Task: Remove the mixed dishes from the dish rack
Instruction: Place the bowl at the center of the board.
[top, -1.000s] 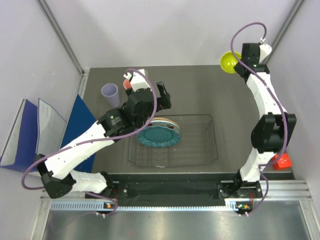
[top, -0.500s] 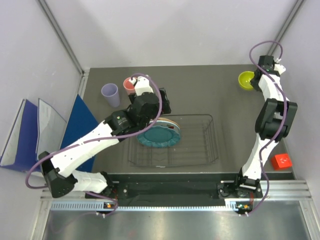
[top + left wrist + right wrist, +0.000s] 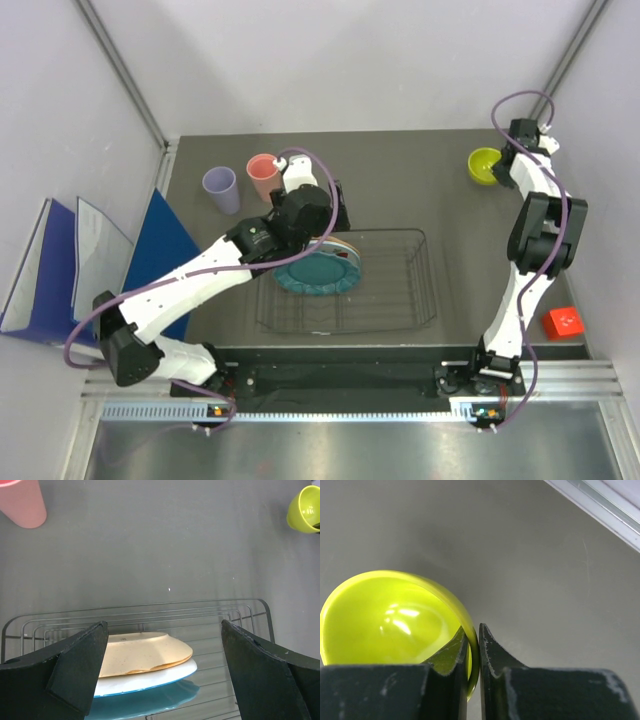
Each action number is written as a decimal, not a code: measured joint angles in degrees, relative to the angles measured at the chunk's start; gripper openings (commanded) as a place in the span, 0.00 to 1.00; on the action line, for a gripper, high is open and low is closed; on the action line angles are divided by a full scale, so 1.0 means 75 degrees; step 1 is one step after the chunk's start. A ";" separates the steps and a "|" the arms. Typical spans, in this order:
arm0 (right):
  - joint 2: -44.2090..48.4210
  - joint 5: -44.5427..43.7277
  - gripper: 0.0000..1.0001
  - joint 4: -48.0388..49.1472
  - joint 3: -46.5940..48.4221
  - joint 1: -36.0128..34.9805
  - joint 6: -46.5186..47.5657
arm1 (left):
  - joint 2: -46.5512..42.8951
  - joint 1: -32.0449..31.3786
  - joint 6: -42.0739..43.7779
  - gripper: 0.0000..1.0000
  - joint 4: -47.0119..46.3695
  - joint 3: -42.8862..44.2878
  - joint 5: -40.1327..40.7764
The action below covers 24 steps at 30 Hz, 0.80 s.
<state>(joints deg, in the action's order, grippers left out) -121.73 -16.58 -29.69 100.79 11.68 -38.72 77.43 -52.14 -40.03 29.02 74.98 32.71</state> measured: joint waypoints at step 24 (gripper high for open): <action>0.0463 0.0035 0.55 0.0434 -0.1005 0.0000 0.0012 | 0.0157 0.0000 -0.0105 0.99 0.0003 0.0000 -0.0189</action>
<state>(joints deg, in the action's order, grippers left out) -118.26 -16.32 -26.44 93.25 11.68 -38.63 78.61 -52.14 -40.82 29.04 74.98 31.29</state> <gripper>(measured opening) 0.486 0.991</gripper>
